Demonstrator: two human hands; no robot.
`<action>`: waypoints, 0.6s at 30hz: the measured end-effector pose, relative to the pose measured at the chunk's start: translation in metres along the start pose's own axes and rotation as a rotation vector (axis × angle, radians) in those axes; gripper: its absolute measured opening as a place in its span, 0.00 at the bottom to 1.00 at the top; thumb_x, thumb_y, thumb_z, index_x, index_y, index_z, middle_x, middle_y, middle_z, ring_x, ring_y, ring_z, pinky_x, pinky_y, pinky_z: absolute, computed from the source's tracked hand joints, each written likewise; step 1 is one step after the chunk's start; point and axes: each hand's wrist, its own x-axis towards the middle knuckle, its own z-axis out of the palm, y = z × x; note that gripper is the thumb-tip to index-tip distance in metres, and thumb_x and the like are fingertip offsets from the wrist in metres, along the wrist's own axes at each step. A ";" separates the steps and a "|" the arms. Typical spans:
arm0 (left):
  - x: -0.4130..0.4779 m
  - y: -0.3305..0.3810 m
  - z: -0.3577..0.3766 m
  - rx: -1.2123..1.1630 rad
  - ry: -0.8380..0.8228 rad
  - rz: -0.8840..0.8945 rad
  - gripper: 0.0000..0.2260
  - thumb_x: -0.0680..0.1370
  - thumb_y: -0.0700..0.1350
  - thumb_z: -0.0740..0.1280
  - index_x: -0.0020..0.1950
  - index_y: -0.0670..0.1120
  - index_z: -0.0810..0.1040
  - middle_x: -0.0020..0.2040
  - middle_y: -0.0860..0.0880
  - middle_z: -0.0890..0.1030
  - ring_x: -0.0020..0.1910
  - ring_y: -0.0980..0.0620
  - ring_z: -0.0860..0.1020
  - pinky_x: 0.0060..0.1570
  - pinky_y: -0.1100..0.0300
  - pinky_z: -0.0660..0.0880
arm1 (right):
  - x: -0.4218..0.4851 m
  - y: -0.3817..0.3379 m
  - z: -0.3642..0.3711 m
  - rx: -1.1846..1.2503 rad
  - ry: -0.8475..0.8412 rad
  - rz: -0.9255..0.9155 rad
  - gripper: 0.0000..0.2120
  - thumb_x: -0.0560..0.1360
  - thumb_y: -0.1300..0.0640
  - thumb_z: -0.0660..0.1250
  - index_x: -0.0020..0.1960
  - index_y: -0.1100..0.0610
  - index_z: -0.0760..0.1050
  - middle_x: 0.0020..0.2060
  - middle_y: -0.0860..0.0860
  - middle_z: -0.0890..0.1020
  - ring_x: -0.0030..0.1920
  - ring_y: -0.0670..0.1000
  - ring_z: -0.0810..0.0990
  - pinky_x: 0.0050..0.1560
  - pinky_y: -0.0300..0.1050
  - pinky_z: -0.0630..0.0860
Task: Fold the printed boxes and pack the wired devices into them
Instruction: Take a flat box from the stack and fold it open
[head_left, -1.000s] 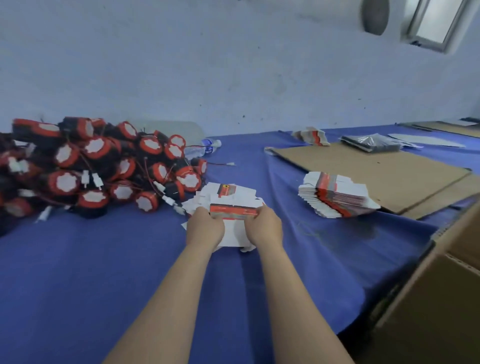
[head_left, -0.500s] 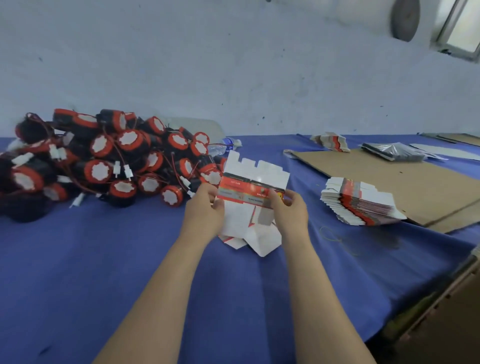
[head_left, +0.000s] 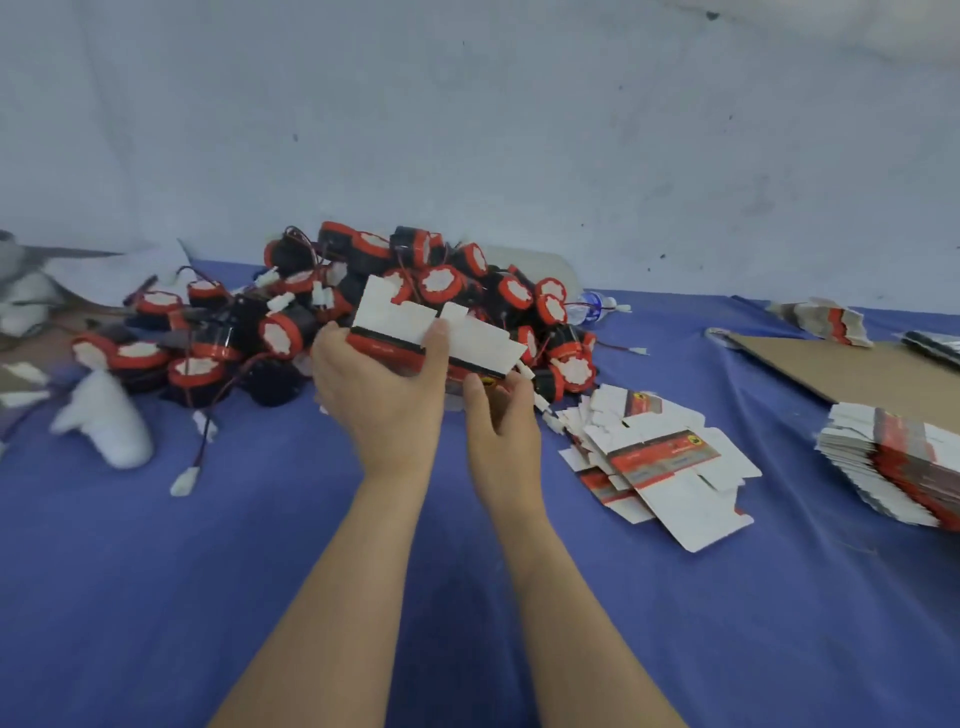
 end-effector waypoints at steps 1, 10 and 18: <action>0.003 -0.002 -0.002 0.002 0.005 0.043 0.31 0.70 0.59 0.73 0.62 0.41 0.68 0.58 0.47 0.72 0.59 0.47 0.74 0.58 0.47 0.75 | -0.001 0.002 0.006 -0.007 -0.006 -0.004 0.11 0.80 0.50 0.61 0.60 0.51 0.68 0.47 0.38 0.79 0.45 0.30 0.76 0.41 0.23 0.69; -0.026 -0.038 -0.022 0.277 -0.221 0.171 0.36 0.78 0.62 0.52 0.79 0.43 0.49 0.78 0.44 0.58 0.75 0.46 0.61 0.70 0.48 0.66 | -0.004 0.015 0.018 0.131 0.048 0.014 0.23 0.81 0.47 0.57 0.74 0.49 0.60 0.63 0.39 0.74 0.57 0.29 0.72 0.53 0.22 0.69; -0.028 -0.046 -0.025 0.092 -0.085 0.010 0.26 0.78 0.56 0.64 0.70 0.45 0.60 0.64 0.49 0.73 0.60 0.51 0.75 0.58 0.52 0.75 | -0.013 0.017 0.022 0.164 -0.013 -0.034 0.06 0.79 0.44 0.60 0.53 0.45 0.69 0.43 0.31 0.79 0.46 0.31 0.76 0.45 0.25 0.70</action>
